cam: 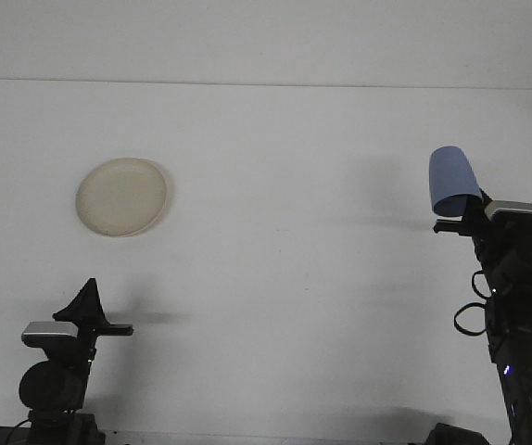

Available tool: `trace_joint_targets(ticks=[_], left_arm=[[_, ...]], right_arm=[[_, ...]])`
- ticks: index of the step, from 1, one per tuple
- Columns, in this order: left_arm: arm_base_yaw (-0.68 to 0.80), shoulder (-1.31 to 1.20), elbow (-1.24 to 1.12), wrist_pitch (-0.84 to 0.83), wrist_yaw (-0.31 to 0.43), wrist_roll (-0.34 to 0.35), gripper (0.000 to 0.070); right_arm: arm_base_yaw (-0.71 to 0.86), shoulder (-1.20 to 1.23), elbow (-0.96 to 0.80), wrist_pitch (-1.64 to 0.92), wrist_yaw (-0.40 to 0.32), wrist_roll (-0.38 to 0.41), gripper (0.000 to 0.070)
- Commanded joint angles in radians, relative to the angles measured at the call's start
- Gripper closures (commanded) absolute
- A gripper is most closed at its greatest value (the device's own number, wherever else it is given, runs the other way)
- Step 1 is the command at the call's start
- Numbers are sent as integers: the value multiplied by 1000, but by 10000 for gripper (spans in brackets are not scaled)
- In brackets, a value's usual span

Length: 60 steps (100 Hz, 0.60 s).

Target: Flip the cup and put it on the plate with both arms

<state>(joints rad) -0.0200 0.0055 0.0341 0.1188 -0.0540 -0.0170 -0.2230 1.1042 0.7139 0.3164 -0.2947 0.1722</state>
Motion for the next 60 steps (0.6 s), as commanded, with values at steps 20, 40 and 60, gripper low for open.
trace_joint_targets(ticks=[20,40,60], left_arm=[[-1,-1,-20,11,-2,-3,687],[-1,-1,-20,14,-2,-3,687],[-1,-1,-20,14,-2,-3,687]], right_arm=[[156,-163,181,-504,-160,89,700],[342,-107,401,-906,-240,-22,700],[585,43,612,-1265,-224,-135,700]])
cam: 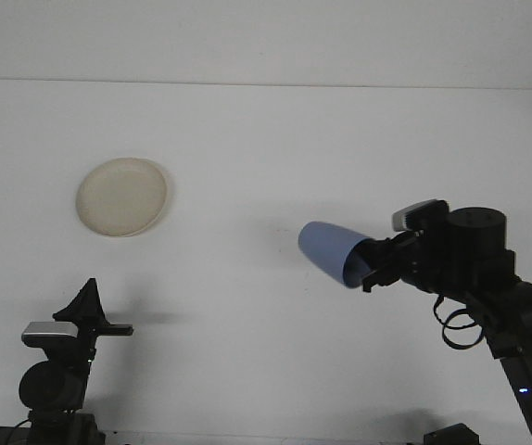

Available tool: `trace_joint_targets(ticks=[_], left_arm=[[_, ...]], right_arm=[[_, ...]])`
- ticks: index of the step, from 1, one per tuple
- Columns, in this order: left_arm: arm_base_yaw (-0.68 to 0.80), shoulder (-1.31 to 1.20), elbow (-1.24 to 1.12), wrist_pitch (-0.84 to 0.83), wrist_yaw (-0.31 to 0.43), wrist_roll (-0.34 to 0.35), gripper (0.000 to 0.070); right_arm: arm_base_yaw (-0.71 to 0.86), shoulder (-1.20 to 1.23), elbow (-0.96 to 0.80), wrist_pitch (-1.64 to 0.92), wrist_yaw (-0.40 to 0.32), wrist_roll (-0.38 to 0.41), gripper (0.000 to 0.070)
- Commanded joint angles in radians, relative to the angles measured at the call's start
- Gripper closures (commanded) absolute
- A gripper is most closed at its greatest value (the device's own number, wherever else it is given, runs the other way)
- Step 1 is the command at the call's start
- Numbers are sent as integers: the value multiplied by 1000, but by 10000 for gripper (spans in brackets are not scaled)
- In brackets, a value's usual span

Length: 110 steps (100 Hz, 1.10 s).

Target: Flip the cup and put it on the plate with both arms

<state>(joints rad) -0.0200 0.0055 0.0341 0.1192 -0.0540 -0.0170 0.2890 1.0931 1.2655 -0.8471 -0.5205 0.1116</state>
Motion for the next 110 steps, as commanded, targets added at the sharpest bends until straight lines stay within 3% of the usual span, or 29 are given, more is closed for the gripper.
trace_joint_targets(ticks=[1,14,41,81,110], left_arm=[[-1,-1,-20,13,-2,-3,687],[-1,-1,-20,13,-2,-3,687],[-1,-1,-20,13,-2,-3,687],[-1,-1,-20,13,-2,-3,687],[-1,-1,-20,13,-2,-3,687]], right_arm=[[85,63,69,-117,5,-80,700],[251,180,156,-268,67,-120,700],[545,417,269,-431,282,-138,700],[674,687,340,-519,515,-143,700],[672,767,340,-519,520,-156,700]])
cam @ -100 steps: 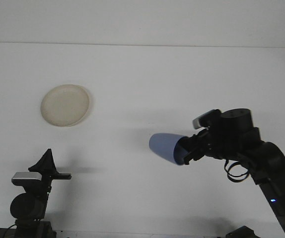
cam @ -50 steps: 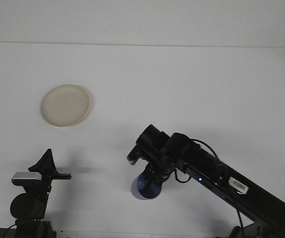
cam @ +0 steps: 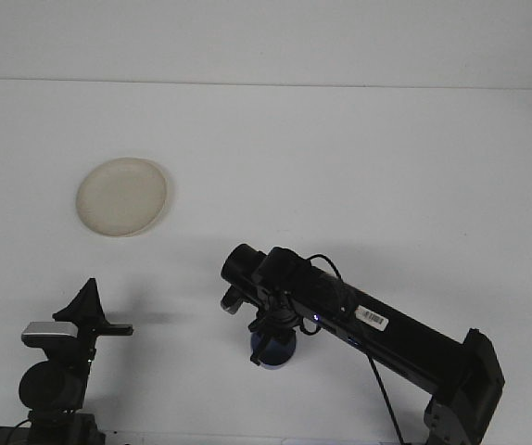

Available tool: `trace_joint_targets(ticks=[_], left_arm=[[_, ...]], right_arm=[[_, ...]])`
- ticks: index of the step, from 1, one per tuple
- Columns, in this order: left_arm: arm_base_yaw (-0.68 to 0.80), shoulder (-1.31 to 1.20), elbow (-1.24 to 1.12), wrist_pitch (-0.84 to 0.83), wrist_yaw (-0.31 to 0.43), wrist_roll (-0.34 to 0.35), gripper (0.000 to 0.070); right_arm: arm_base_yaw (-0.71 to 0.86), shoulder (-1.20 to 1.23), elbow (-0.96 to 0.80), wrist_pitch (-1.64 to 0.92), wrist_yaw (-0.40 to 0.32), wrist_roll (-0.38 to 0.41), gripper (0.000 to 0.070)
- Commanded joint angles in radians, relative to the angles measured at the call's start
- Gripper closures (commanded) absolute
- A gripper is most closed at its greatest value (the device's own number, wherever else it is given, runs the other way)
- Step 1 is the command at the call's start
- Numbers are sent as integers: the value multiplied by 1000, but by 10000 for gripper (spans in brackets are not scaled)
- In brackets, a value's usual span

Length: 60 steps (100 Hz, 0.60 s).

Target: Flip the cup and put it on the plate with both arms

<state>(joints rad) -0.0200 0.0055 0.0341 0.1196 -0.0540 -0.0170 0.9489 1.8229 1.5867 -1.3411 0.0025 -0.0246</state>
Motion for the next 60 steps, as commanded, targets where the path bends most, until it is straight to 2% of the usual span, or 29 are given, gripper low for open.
trace_joint_targets(ticks=[1,6,10,14,21,25,34,44,51,60], left_arm=[[-1,-1,-20,13,-2,-3,687],[-1,-1,-20,13,-2,-3,687],[-1,-1,-20,13,-2,-3,687],[-1,-1,-20,13,-2,-3,687],[-1,-1,-20,13,-2,-3,687],[-1,-1,-20,14,-2,-3,687],[-1,-1,-20,18,-2,-6,687],[-1,-1,-20,11,-2,-69,687],[-1,-1,-20,11,-2,-149,688],[-1,-1,-20,18,-2,-293,688]], right_arm=[[12,38,19,-25,-4,-21,700],[12,38,19,-25,-10,-23,695],[13,38,19,-25,-14,-25,655],[12,37,20,-26,-14,-25,556],[10,37,35,-28,-13,-25,334],[5,29,51,-29,-14,-25,272],[-7,0,108,-29,-23,-30,266],[-17,-41,192,-29,-29,-29,266],[-33,-85,246,-29,-28,-31,266],[-61,-149,294,-29,-28,-31,267]])
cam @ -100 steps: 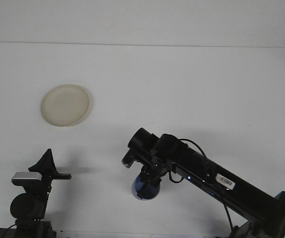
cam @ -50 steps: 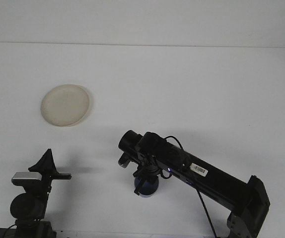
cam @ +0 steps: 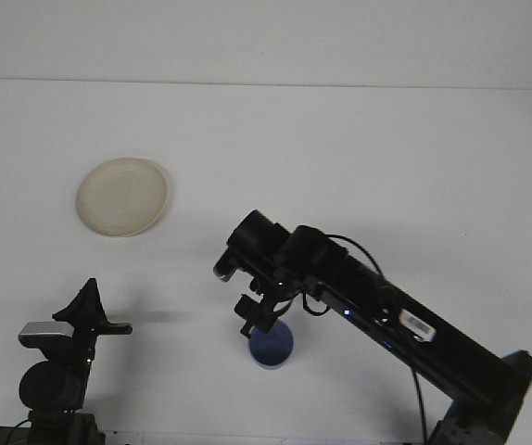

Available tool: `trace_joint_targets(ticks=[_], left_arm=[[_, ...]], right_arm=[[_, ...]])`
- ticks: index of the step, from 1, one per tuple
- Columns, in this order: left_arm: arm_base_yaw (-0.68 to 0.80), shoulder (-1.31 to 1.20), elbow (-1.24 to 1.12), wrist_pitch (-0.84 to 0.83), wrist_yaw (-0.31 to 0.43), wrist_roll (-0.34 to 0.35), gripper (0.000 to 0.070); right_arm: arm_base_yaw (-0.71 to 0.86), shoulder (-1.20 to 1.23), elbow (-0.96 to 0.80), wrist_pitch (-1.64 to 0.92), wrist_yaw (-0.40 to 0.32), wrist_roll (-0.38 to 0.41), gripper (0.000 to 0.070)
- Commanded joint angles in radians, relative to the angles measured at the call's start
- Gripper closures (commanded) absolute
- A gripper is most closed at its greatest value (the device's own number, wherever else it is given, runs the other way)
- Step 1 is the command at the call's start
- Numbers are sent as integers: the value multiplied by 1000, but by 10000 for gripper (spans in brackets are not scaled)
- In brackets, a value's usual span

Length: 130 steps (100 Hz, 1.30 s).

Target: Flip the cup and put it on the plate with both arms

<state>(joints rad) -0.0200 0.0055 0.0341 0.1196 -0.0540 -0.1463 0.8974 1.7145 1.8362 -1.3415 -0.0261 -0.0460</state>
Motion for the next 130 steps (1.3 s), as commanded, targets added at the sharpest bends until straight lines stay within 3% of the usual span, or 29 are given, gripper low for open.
trace_joint_targets(ticks=[1,9,14,32,41,64,83,88,97,102,108,130], left_arm=[[-1,-1,-19,19,-2,-184,688],[-1,-1,-9,20,-2,-355,689],[-1,-1,3,21,14,-412,689],[-1,19,105,-20,211,-450,687],[-1,66,211,-118,266,-445,686],[-1,357,561,-391,370,-302,686],[-14,635,795,-551,559,-159,678],[-32,693,835,-575,605,-138,612],[-79,785,892,-603,672,-103,350],[-114,834,921,-622,684,-97,272],[-166,888,955,-650,684,-79,269],[-394,1124,1131,-889,676,92,268]], right_arm=[[-14,-50,46,-27,1,-9,267],[-60,-121,48,5,0,-7,268],[-93,-174,43,28,-1,-7,271],[-202,-415,-89,244,-3,-7,304],[-255,-566,-241,394,-3,-7,304],[-374,-954,-716,732,28,4,304],[-415,-1221,-1006,887,53,48,304],[-415,-1278,-1056,892,81,50,304],[-415,-1370,-1124,891,140,50,304],[-415,-1416,-1153,891,166,50,304],[-415,-1461,-1178,888,190,50,304],[-415,-1519,-1208,814,218,49,303]])
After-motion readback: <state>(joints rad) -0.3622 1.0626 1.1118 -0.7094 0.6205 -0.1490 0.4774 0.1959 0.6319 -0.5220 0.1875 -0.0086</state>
